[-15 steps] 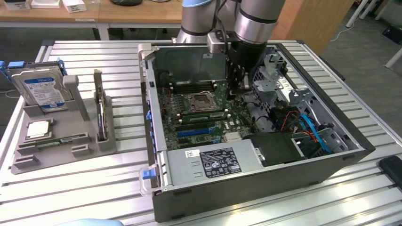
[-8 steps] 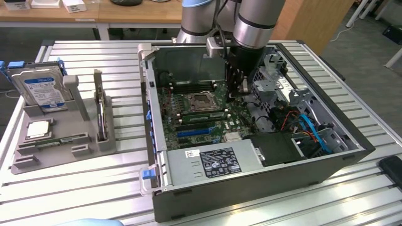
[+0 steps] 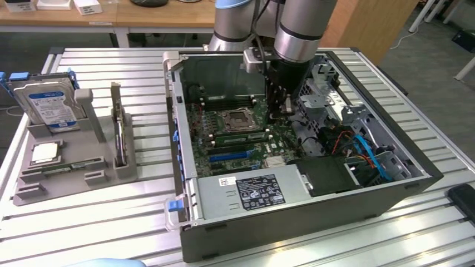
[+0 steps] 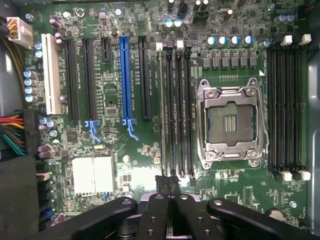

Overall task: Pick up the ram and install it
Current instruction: 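Press down the ram until it locks into place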

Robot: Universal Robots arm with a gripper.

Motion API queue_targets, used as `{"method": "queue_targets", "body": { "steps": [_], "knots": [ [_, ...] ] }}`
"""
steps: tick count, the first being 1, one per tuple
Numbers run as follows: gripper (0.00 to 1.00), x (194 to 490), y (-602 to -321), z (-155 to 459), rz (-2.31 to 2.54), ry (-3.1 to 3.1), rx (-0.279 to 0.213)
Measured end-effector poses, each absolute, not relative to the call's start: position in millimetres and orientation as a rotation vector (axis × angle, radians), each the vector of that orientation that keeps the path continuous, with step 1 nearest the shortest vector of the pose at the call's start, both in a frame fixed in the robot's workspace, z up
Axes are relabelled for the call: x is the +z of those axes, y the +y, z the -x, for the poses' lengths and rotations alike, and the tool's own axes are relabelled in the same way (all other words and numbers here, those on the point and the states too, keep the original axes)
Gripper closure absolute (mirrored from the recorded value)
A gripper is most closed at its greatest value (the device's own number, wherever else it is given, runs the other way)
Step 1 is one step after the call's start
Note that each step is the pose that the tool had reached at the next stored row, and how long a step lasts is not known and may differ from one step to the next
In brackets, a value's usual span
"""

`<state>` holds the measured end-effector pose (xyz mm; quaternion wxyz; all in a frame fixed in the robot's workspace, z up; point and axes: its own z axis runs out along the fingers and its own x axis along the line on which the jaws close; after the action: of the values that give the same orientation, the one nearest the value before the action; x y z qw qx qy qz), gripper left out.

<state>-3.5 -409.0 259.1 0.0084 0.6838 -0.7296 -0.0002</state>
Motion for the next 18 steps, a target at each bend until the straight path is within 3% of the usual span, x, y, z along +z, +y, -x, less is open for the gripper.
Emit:
{"method": "queue_targets", "body": {
  "steps": [18],
  "knots": [
    [0.9, 239, -409, 4, -2.14, -2.284, 0.007]
  ]
}}
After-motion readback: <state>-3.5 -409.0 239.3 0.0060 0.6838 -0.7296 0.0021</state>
